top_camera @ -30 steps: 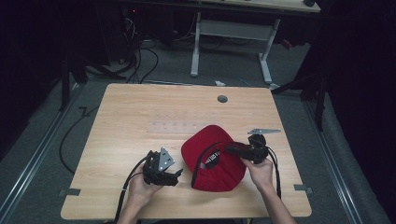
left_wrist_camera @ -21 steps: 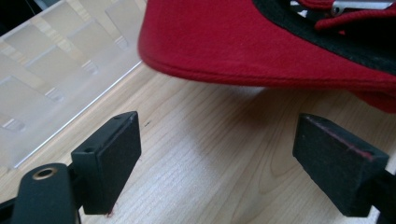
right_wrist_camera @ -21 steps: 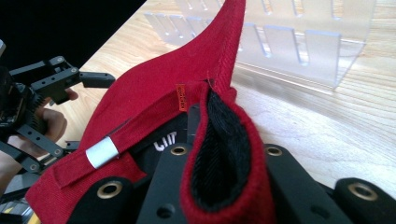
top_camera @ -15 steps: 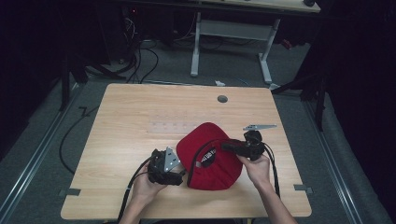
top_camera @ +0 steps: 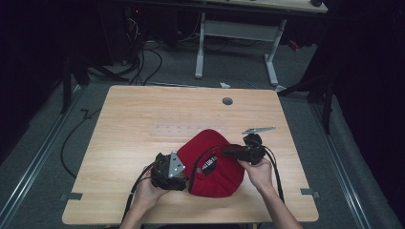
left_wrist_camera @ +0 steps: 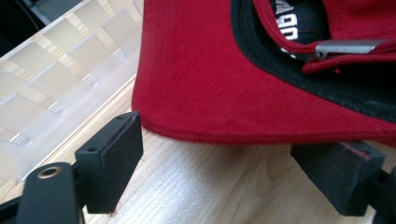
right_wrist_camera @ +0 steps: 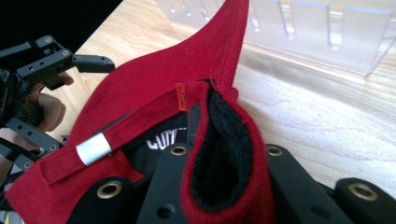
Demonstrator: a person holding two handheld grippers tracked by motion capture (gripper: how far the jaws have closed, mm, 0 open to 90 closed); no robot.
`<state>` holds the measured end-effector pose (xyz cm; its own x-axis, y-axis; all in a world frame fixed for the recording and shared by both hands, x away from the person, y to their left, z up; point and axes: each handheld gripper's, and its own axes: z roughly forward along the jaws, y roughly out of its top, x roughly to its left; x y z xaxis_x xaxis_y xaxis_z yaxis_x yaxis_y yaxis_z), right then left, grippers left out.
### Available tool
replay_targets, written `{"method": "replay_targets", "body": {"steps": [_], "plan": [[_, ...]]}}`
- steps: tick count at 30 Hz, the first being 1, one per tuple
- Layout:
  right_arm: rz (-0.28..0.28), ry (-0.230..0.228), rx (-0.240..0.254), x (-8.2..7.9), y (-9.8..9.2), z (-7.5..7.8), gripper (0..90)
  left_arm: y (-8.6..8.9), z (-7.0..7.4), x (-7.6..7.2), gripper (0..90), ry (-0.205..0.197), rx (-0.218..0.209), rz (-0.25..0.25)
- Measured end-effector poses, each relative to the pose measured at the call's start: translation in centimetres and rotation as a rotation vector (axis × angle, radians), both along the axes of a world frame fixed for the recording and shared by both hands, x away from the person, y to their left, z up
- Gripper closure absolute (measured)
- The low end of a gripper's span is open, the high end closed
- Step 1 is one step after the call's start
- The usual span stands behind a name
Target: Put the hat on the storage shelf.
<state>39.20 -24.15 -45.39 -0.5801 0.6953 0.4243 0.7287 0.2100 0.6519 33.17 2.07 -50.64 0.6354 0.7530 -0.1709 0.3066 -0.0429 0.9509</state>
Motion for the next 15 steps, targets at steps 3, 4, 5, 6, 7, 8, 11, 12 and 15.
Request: {"method": "replay_targets", "body": {"steps": [3,4,5,6,7,8,11,12,15], "plan": [[0.002,0.009,-0.014,0.03,0.35,-0.08,82.3,0.14,0.02,0.12,17.9,-0.001,-0.007,0.003],[0.006,0.007,-0.018,0.08,0.39,-0.13,82.3,0.19,0.06,0.12,18.2,-0.005,-0.006,0.004],[0.007,0.010,-0.017,0.07,0.43,-0.13,82.3,0.18,0.10,0.12,18.6,-0.010,-0.008,0.006],[0.008,0.011,-0.014,0.07,0.46,-0.13,82.3,0.18,0.12,0.10,19.2,-0.017,0.000,0.007],[0.009,0.018,-0.013,0.03,0.52,-0.08,82.2,0.15,0.11,0.09,20.0,-0.025,0.006,0.009],[0.012,0.021,-0.012,-0.01,0.64,-0.02,82.2,0.13,0.09,0.12,20.9,-0.031,0.013,0.013],[0.019,0.008,-0.027,-0.08,1.07,0.17,82.2,0.05,-0.06,0.18,23.9,-0.043,0.027,0.025],[0.020,0.010,-0.027,-0.08,1.12,0.21,82.2,0.05,-0.08,0.20,24.7,-0.047,0.026,0.028],[0.023,0.020,-0.021,-0.08,1.11,0.21,82.1,-0.02,0.19,-0.11,29.7,-0.065,0.004,0.002]]}}
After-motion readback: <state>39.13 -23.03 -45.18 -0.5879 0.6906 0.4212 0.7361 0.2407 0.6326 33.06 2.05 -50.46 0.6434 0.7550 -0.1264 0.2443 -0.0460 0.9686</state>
